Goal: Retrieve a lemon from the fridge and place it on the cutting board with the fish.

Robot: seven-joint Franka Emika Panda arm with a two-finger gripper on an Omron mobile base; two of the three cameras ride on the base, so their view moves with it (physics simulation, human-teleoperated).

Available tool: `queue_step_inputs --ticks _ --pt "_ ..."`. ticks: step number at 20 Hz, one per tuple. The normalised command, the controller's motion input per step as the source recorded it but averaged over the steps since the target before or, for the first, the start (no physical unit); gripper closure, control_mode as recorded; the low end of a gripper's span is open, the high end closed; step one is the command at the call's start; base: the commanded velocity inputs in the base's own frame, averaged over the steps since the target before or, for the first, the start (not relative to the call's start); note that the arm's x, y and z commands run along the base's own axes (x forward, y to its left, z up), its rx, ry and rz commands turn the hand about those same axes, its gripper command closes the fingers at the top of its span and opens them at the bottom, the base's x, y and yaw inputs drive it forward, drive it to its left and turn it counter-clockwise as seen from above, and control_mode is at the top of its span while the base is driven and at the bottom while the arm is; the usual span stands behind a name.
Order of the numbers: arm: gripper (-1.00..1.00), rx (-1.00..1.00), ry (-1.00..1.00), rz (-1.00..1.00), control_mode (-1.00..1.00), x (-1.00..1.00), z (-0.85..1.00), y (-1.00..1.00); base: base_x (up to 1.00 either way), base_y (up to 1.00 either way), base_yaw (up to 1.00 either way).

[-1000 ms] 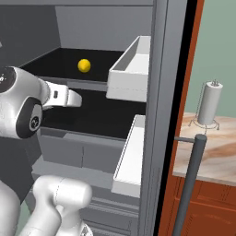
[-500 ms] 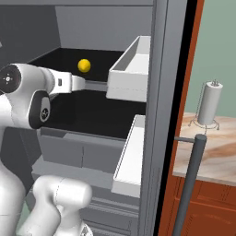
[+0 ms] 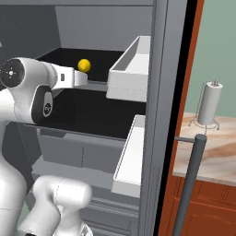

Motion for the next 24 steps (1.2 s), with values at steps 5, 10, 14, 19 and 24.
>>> queue_step_inputs --ticks 5,10,14,19,24 --pt "-1.00 0.03 0.00 0.00 -1.00 0.27 0.20 0.00 0.00 0.00 0.00" --pt "-1.00 0.05 0.07 0.00 -1.00 0.53 0.05 0.03 0.00 0.00 0.00" --pt "-1.00 0.00 0.22 0.00 -1.00 0.43 0.08 0.00 0.00 0.00 0.00" --pt "-1.00 0.00 0.08 0.00 -1.00 0.26 0.00 0.00 0.00 0.00 0.00" --pt "-1.00 0.00 0.00 0.00 -1.00 0.27 0.00 0.00 0.00 0.00 0.00"
